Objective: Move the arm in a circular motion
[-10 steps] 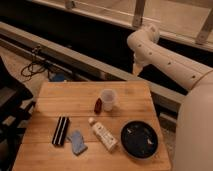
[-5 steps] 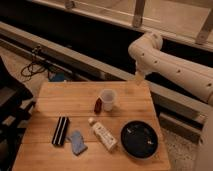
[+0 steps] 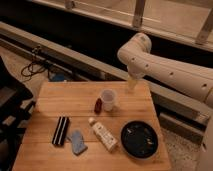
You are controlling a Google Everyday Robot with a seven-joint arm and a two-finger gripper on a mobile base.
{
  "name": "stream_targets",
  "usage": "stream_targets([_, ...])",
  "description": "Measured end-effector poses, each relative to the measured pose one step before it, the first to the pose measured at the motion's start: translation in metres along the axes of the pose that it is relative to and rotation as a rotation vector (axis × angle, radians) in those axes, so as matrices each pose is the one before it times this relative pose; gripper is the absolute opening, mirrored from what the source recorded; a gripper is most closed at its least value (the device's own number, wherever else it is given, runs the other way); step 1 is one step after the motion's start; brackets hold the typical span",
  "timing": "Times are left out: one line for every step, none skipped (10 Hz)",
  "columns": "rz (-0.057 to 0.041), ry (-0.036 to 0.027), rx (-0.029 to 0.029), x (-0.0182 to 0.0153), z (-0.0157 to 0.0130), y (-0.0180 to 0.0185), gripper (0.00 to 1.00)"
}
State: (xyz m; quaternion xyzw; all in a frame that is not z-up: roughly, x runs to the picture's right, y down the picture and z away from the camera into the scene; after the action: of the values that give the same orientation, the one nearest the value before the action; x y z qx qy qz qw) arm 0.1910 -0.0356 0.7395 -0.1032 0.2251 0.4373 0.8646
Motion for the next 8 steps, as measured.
stream_targets([-0.00684, -0.00289, -0.00053, -0.00361, -0.00442, 0.00979, 0.73])
stream_targets([-0.00636, -0.00225, -0.00071, -0.00387, -0.00369, 0.00623, 0.73])
stream_targets([-0.00266, 0.00527, -0.00254, -0.00228, -0.00265, 0.00691, 0.73])
stream_targets([-0.00272, 0.00443, 0.00062, -0.00276, -0.00104, 0.00541, 0.73])
stream_targets([-0.00709, 0.00343, -0.00158, -0.00344, -0.00215, 0.00769, 0.73])
stream_targets([0.00385, 0.01082, -0.00240, 0.00354, -0.00305, 0.00487, 0.73])
stream_targets([0.00054, 0.00508, 0.00141, 0.00359, -0.00497, 0.00323, 0.73])
stream_targets([-0.00083, 0.00746, 0.00350, 0.00280, -0.00475, 0.00604, 0.73])
